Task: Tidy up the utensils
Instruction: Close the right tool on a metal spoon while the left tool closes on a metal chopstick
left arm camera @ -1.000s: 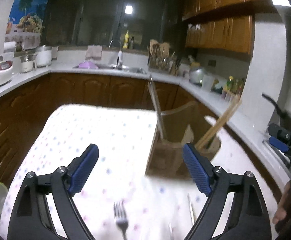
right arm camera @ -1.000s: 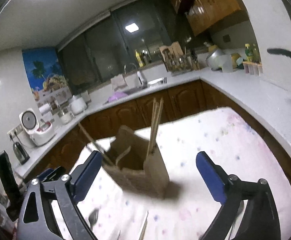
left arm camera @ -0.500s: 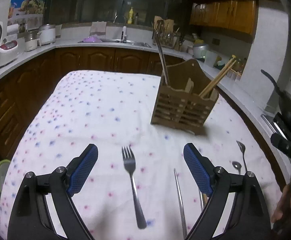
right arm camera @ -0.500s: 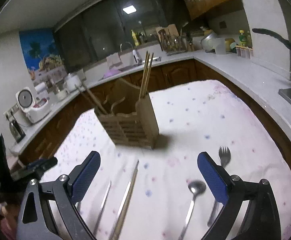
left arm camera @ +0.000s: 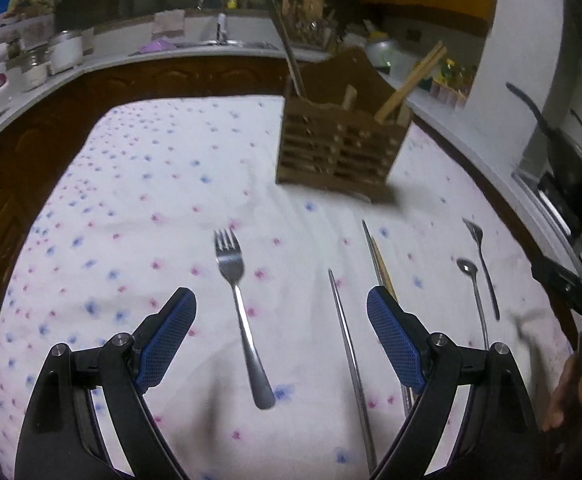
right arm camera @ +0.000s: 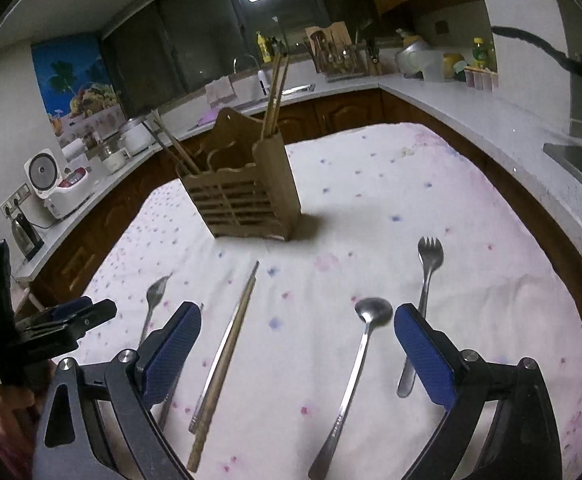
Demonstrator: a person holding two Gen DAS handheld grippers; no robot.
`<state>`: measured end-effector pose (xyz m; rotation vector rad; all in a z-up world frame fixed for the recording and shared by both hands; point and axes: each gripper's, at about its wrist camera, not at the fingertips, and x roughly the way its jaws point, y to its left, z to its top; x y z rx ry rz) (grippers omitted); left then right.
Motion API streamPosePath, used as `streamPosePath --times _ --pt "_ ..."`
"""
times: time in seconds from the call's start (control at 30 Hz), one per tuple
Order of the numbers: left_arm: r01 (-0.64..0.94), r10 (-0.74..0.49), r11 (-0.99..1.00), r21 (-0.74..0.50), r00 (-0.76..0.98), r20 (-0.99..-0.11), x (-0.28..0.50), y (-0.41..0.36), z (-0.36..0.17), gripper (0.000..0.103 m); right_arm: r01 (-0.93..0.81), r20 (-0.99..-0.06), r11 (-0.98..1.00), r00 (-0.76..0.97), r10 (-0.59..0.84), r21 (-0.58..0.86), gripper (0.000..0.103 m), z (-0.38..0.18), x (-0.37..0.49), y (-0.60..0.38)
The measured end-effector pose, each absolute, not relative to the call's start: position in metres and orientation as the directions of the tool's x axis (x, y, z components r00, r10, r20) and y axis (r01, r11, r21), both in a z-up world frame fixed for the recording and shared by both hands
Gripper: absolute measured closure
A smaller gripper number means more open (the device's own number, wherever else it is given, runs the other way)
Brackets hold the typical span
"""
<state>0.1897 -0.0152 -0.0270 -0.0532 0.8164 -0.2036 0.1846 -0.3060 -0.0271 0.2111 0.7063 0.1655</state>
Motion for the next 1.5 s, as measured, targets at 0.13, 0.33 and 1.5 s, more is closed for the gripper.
streamPosePath --times 0.13,0.33,1.5 --pt "0.183 -0.205 0.977 -0.113 0.634 -0.746 0.192 -0.025 -0.035 0.014 -0.061 -0.652 0.971 0.731 0.202 0.233 0.006 -0.038 0.187 -0.309" --pt "0.228 -0.227 0.967 -0.111 0.585 -0.779 0.199 -0.039 -0.043 0.014 -0.027 -0.707 0.971 0.681 0.191 0.237 0.031 -0.056 0.197 -0.315" --pt "0.345 -0.178 0.939 -0.011 0.457 -0.871 0.261 -0.096 -0.089 0.094 0.002 -0.808 0.974 0.559 0.185 0.225 0.072 -0.105 0.251 -0.32"
